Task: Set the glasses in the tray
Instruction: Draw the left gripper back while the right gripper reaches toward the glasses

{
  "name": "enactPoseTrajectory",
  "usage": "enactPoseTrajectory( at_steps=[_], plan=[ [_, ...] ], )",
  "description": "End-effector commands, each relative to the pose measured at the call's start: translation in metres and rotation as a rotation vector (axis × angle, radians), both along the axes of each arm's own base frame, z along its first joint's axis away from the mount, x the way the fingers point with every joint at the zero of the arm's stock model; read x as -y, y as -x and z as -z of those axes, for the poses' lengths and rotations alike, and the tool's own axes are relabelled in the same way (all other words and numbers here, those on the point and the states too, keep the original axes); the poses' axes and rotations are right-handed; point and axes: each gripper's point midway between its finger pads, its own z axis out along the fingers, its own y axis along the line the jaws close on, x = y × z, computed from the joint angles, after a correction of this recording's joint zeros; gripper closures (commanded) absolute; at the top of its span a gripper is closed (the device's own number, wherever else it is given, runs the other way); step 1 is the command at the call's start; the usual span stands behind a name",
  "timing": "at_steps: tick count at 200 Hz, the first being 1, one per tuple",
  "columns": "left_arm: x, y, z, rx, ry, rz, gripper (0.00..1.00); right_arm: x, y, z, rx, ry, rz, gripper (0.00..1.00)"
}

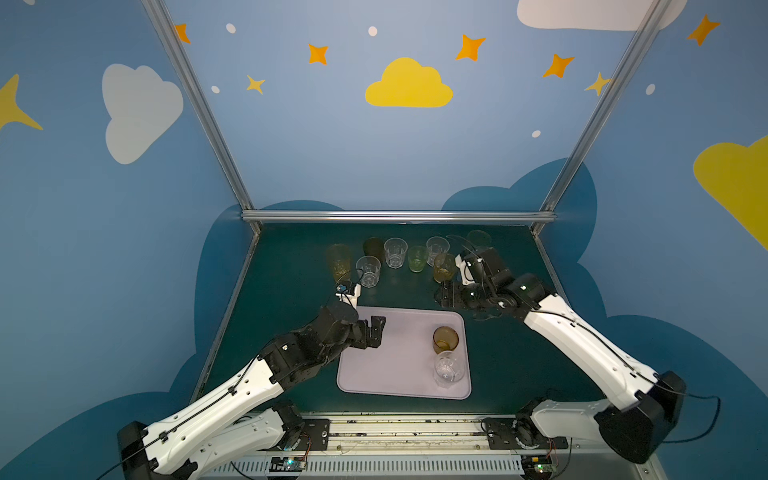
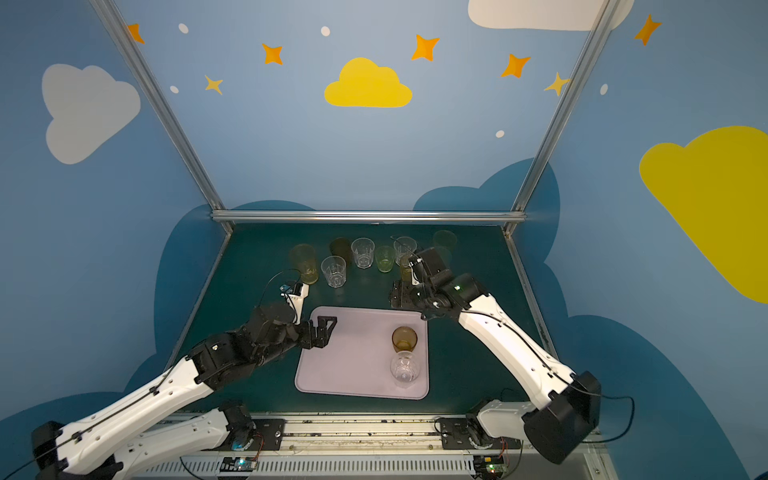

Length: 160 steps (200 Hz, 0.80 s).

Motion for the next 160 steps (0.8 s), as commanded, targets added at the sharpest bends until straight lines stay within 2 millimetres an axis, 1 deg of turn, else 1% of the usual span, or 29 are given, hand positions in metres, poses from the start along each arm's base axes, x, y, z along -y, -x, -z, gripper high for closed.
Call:
enactPoseTrajectory(
  at_steps=[1, 26, 35, 45, 53, 63, 83, 126, 160],
  plan=[
    [0.003, 0.014, 0.006, -0.056, 0.037, 0.048, 0.0, -0.011, -0.018, 0.004, -0.032, 0.019, -0.072, 0.14],
    [0.007, 0.024, 0.007, -0.085, 0.098, 0.078, 0.0, -0.01, -0.04, 0.02, -0.073, 0.079, -0.061, 0.18],
    [0.01, 0.028, 0.007, -0.092, 0.121, 0.095, 0.0, -0.011, -0.047, 0.022, -0.058, 0.091, -0.064, 0.21],
    [0.012, 0.031, 0.008, -0.096, 0.139, 0.108, 0.0, -0.014, -0.052, 0.024, -0.048, 0.092, -0.081, 0.21],
    [0.011, 0.031, 0.01, -0.099, 0.148, 0.103, 0.0, -0.014, -0.057, 0.025, -0.047, 0.102, -0.081, 0.22],
    [0.01, 0.031, 0.011, -0.101, 0.152, 0.095, 0.0, -0.013, -0.062, 0.025, -0.05, 0.115, -0.089, 0.25],
    [0.009, 0.031, 0.014, -0.109, 0.158, 0.083, 0.0, -0.013, -0.069, 0.028, -0.052, 0.137, -0.096, 0.26],
    [0.015, 0.034, 0.016, -0.125, 0.186, 0.106, 0.0, -0.01, -0.081, 0.037, -0.059, 0.163, -0.099, 0.26],
    [0.019, 0.034, 0.023, -0.123, 0.186, 0.125, 0.0, -0.011, -0.085, 0.033, -0.036, 0.164, -0.106, 0.26]
  ],
)
